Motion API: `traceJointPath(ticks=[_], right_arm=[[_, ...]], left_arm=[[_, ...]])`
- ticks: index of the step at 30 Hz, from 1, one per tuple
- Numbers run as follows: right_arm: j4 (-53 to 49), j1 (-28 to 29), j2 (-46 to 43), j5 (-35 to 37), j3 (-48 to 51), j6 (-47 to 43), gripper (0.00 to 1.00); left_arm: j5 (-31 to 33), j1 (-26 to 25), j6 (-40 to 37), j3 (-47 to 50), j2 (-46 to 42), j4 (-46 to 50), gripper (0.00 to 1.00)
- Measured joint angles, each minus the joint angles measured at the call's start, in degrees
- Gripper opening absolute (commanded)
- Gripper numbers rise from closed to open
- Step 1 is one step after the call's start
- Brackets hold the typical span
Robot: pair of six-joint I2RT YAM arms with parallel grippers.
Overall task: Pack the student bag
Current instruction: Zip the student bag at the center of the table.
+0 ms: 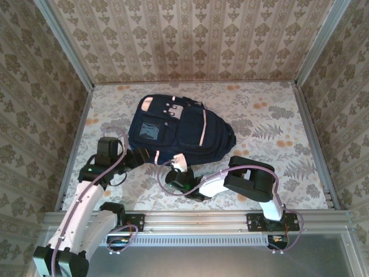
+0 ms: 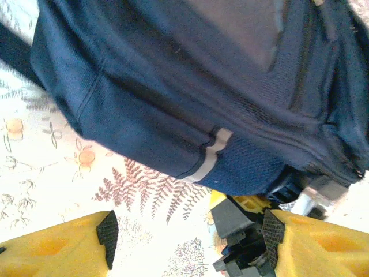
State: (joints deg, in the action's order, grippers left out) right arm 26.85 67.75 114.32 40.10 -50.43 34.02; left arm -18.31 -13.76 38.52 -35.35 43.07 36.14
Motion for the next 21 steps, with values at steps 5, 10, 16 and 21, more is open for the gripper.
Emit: traceJointPath(ticks=[5,10,16,21], right_arm=[[2.1,-0.1,-1.7,-1.1,3.2,-0.9,0.00],[5.4,-0.4,-1.8,-3.0,4.4,-1.3,0.00],[7.8,-0.6,-1.8,-6.3,4.7,-1.6,0.00],[9.3,-0.7,-1.8,-8.2,4.8,-2.2,0.00]], left_arm=[[2.4,-5.2,7.6,5.6,0.1,-5.3,0.96],[7.7,-13.3,14.1,9.9,2.2,-12.4,1.00],[13.0,-17.8,18.8,11.5,9.1,-23.4,0.97],[16.2,-18.5,20.9,12.5,13.8,-31.0,0.90]])
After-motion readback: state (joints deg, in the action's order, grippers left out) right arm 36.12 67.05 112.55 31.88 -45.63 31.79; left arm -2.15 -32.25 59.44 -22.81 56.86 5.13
